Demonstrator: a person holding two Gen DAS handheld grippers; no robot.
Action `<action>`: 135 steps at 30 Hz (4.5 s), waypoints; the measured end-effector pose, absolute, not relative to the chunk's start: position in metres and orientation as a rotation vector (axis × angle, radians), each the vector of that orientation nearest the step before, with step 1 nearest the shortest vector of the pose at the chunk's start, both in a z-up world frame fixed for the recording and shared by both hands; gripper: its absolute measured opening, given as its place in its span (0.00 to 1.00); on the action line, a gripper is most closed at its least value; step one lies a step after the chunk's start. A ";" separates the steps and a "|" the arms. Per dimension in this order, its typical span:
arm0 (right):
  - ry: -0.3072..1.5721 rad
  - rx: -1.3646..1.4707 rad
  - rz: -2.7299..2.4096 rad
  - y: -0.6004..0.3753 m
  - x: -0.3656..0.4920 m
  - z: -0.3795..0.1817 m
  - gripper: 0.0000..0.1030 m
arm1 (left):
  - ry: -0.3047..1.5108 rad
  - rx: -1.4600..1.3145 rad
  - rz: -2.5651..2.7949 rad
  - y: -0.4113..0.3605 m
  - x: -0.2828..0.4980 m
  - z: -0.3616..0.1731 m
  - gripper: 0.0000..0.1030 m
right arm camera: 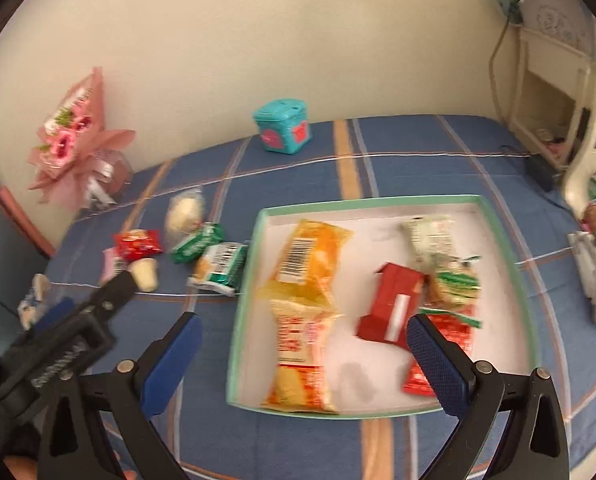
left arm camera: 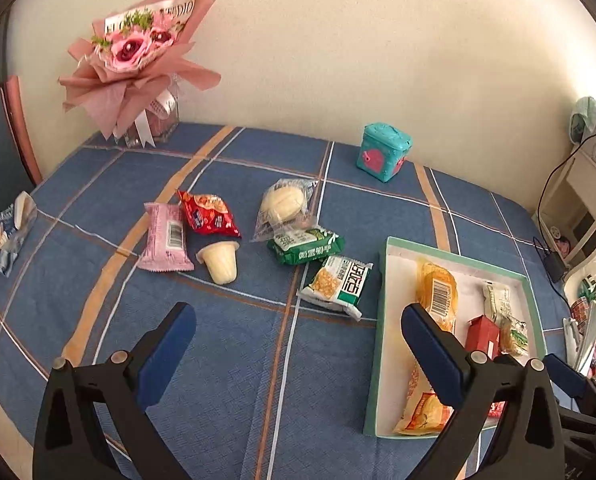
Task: Organize snacks
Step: 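Move both grippers back toward the remaining snack pile, then grasp the pudding cup with the left gripper while the right grasps the green cracker packet, then lift both held items and carry them over the white tray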
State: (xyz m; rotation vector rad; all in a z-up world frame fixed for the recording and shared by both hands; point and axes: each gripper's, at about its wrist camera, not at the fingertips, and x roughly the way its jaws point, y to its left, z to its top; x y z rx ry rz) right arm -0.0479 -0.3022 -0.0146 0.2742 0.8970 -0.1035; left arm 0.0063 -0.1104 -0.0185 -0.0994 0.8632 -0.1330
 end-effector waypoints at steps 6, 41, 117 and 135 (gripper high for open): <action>0.842 0.234 -0.107 -0.288 -0.047 -0.012 1.00 | 0.876 -0.099 -0.090 -0.096 0.011 -0.020 0.99; 0.919 0.180 -0.081 -0.237 0.046 -0.021 0.96 | 1.028 -0.248 0.015 -0.038 0.096 -0.050 0.95; 1.213 0.225 -0.089 -0.210 0.133 -0.097 0.51 | 1.163 -0.287 -0.014 -0.052 0.162 -0.087 0.35; 1.080 0.288 -0.095 -0.238 0.108 -0.020 0.51 | 1.003 -0.307 -0.057 -0.050 0.132 -0.015 0.35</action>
